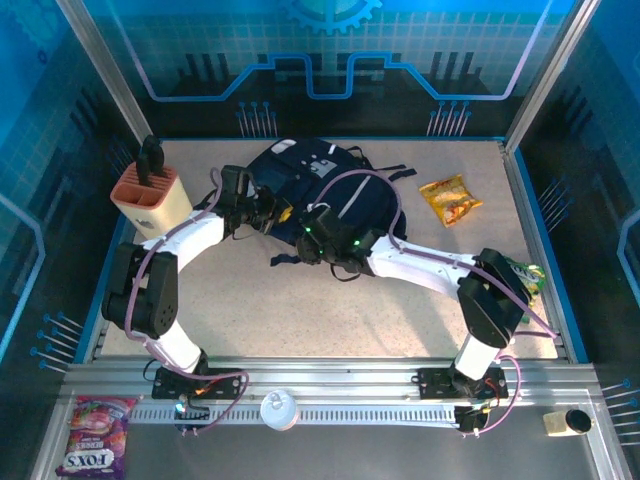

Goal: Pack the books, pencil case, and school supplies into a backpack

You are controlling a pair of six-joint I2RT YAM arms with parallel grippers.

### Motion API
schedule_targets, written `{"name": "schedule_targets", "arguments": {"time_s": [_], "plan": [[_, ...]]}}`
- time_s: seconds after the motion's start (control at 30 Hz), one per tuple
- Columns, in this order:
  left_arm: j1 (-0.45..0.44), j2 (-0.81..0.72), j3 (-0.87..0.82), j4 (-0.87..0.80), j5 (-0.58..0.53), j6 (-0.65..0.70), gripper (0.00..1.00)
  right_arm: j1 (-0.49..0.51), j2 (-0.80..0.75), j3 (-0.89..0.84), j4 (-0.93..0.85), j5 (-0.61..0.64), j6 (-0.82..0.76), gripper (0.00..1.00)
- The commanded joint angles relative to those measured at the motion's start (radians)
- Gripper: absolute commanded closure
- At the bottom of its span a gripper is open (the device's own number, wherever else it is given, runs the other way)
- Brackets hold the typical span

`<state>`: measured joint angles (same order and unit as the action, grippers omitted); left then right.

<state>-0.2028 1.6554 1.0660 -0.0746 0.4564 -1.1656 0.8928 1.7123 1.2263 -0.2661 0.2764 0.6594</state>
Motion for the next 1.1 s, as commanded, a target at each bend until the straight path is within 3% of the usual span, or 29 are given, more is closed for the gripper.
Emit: {"name": "schedule_targets", "arguments": {"time_s": [0.0, 0.5, 0.73, 1.07], "plan": [[-0.023, -0.055, 0.055, -0.044, 0.071, -0.008, 1.00, 0.000, 0.025, 0.040, 0.050, 0.071, 0.058, 0.63], [-0.024, -0.051, 0.074, -0.054, 0.102, -0.017, 1.00, -0.026, 0.109, 0.156, -0.062, 0.192, 0.102, 0.51], [-0.026, -0.049, 0.078, -0.052, 0.106, -0.020, 1.00, -0.032, 0.148, 0.181, -0.042, 0.168, 0.079, 0.67], [-0.032, -0.049, 0.075, -0.051, 0.109, -0.019, 1.00, -0.041, 0.187, 0.244, -0.086, 0.171, 0.061, 0.70]]}}
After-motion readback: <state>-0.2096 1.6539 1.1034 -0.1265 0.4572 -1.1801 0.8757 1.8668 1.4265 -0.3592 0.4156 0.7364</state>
